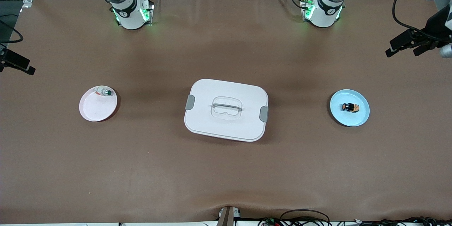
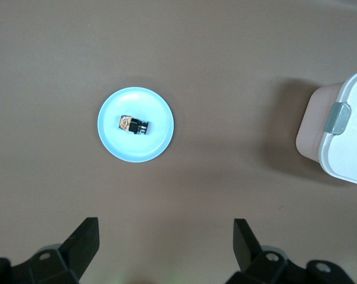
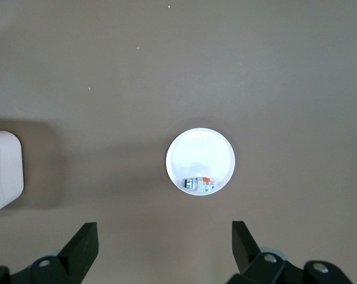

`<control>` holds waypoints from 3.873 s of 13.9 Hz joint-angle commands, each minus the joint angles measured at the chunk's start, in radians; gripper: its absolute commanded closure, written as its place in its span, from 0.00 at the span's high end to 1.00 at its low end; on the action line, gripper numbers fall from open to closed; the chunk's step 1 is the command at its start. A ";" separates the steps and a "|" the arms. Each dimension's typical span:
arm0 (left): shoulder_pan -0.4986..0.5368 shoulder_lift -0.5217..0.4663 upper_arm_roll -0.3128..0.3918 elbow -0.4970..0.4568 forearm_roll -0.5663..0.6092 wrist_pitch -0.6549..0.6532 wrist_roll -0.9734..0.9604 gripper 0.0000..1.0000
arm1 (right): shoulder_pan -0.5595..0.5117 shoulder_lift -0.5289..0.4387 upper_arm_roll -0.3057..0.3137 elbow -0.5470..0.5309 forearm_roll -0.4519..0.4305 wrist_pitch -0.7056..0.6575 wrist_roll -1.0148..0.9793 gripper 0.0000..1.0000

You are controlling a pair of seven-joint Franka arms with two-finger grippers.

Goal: Transfer orange switch to right arm and place

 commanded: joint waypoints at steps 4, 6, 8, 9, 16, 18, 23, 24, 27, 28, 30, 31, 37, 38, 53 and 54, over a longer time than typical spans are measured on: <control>0.055 0.022 -0.002 -0.035 0.025 -0.041 0.179 1.00 | -0.020 -0.025 0.014 -0.026 0.004 0.012 0.009 1.00; 0.070 0.027 -0.004 -0.068 0.028 -0.009 0.196 1.00 | -0.020 -0.026 0.014 -0.029 0.004 0.012 0.009 1.00; 0.074 0.025 -0.004 -0.111 0.067 0.038 0.212 1.00 | -0.020 -0.026 0.014 -0.027 0.004 0.018 0.009 1.00; 0.074 0.027 -0.004 -0.130 0.075 0.060 0.230 1.00 | -0.020 -0.026 0.014 -0.027 0.003 0.020 0.009 1.00; 0.136 0.063 -0.007 -0.240 0.077 0.244 0.333 1.00 | -0.020 -0.026 0.014 -0.029 0.004 0.019 0.010 1.00; 0.136 0.085 -0.007 -0.240 0.077 0.262 0.333 1.00 | -0.019 -0.026 0.014 -0.029 0.004 0.020 0.010 1.00; 0.130 0.137 -0.011 -0.245 0.077 0.318 0.333 1.00 | -0.017 -0.025 0.014 -0.029 0.004 0.023 0.010 1.00; 0.130 0.149 -0.011 -0.252 0.077 0.344 0.333 1.00 | -0.017 -0.025 0.014 -0.029 0.004 0.026 0.010 1.00; 0.129 0.159 -0.019 -0.314 0.077 0.448 0.331 1.00 | -0.014 -0.025 0.014 -0.030 0.004 0.026 0.010 1.00; 0.129 0.160 -0.025 -0.325 0.077 0.466 0.330 1.00 | -0.016 -0.026 0.015 -0.030 0.004 0.026 0.012 1.00; 0.129 0.172 -0.027 -0.329 0.077 0.486 0.328 1.00 | -0.020 -0.026 0.014 -0.030 0.004 0.029 0.013 1.00; 0.129 0.180 -0.027 -0.329 0.077 0.494 0.327 1.00 | -0.022 -0.026 0.014 -0.029 0.004 0.031 0.012 1.00; 0.127 0.191 -0.030 -0.329 0.077 0.514 0.315 1.00 | -0.031 -0.025 0.014 -0.029 0.004 0.029 0.013 1.00; 0.127 0.201 -0.036 -0.328 0.077 0.522 0.313 1.00 | -0.033 -0.025 0.014 -0.029 0.004 0.031 0.013 1.00; 0.104 0.479 -0.074 -0.257 0.077 0.821 0.267 1.00 | -0.034 -0.023 0.014 -0.029 0.004 0.029 0.013 1.00; 0.107 0.499 -0.074 -0.236 0.075 0.821 0.267 1.00 | -0.034 -0.023 0.014 -0.029 0.004 0.029 0.013 1.00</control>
